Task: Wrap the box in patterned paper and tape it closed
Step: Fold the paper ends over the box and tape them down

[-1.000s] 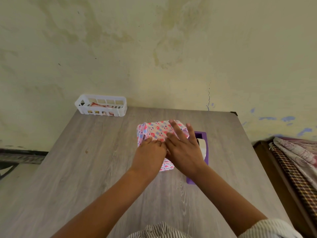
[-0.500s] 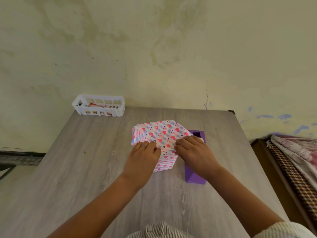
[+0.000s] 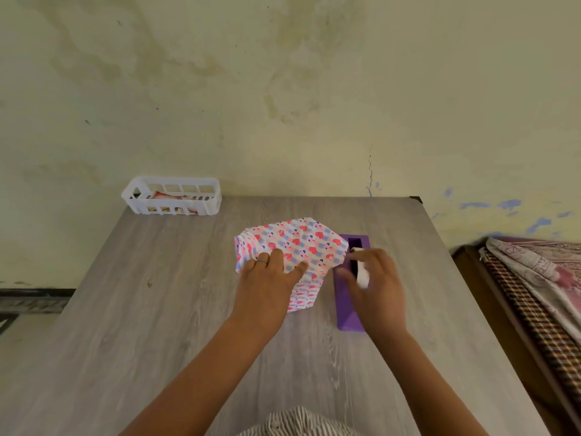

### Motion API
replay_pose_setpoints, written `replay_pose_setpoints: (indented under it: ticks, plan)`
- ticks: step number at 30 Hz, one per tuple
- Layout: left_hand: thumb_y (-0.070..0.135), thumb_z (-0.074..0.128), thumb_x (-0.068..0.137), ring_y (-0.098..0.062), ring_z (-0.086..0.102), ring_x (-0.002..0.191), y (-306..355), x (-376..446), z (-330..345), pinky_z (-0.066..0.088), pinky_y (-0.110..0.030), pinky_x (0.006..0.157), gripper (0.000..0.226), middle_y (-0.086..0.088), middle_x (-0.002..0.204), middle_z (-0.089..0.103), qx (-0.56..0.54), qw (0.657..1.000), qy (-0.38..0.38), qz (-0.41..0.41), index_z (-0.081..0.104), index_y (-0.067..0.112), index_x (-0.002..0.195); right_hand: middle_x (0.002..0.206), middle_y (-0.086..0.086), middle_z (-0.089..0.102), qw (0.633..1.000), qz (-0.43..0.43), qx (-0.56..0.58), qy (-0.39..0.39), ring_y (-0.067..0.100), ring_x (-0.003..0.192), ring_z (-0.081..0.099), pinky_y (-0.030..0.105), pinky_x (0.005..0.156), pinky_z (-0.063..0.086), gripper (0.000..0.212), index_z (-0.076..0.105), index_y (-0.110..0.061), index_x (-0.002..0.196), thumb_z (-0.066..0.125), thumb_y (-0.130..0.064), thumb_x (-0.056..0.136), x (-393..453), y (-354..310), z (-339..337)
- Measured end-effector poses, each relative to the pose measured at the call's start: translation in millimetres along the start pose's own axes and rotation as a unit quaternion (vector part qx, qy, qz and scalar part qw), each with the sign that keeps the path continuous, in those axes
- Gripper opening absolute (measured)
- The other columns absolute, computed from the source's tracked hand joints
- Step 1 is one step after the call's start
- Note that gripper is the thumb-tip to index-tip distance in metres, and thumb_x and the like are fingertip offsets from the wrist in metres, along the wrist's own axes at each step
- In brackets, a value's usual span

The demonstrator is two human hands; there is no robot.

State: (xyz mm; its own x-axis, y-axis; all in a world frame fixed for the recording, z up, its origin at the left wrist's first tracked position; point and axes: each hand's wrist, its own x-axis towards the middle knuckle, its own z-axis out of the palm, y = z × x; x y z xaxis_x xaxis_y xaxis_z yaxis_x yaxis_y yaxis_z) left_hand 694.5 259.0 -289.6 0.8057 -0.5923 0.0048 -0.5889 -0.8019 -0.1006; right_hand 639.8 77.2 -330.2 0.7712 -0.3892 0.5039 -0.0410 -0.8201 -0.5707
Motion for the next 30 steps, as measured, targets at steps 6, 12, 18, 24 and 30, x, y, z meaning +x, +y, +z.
replay_pose_setpoints:
  ticks: [6,12,18,24,30]
  plan:
    - [0.03,0.057,0.092,-0.026,0.034,0.13,1,2,-2,0.03,-0.035,0.106,0.072,-0.01,0.143,0.028,-0.003,1.0,-0.021,-0.005,0.013,0.036,0.148,0.095,0.009,0.065,0.884,0.438,0.032,-0.16,0.018,0.076,0.058,0.04,0.073,0.053,0.026,0.061,-0.011,0.098,0.061,-0.035,0.089,-10,46,-3]
    - [0.037,0.063,0.088,-0.025,0.033,0.132,2,5,-4,0.03,-0.035,0.108,0.077,-0.009,0.144,0.028,-0.012,0.999,-0.035,-0.014,0.015,0.036,0.147,0.083,0.011,0.055,0.697,0.637,0.281,-0.17,0.022,0.076,0.049,0.032,0.057,0.043,0.018,0.057,-0.005,0.091,0.069,-0.016,0.084,5,45,-7]
    - [0.042,0.061,0.088,-0.025,0.033,0.133,3,4,-5,0.031,-0.034,0.108,0.076,-0.009,0.146,0.027,-0.018,0.999,-0.041,-0.016,0.014,0.035,0.147,0.082,0.014,0.055,0.632,0.674,0.356,-0.143,0.024,0.075,0.055,0.032,0.061,0.048,0.006,0.057,0.002,0.085,0.062,0.004,0.084,5,40,-5]
    - [0.042,0.06,0.088,-0.025,0.032,0.134,4,3,-7,0.03,-0.035,0.109,0.076,-0.007,0.147,0.026,-0.017,0.999,-0.049,-0.017,0.013,0.035,0.148,0.087,0.017,0.056,0.657,0.628,0.416,-0.039,0.03,0.078,0.06,0.052,0.08,0.054,0.011,0.055,-0.002,0.087,0.06,0.005,0.082,-2,35,-1]
    - [0.042,0.059,0.088,-0.026,0.031,0.135,5,3,-7,0.03,-0.036,0.109,0.075,-0.009,0.147,0.025,-0.01,0.999,-0.048,-0.023,0.014,0.035,0.148,0.078,0.017,0.055,0.726,0.532,0.433,0.049,0.025,0.073,0.06,0.044,0.077,0.055,0.007,0.053,0.003,0.079,0.052,0.009,0.082,-28,37,4]
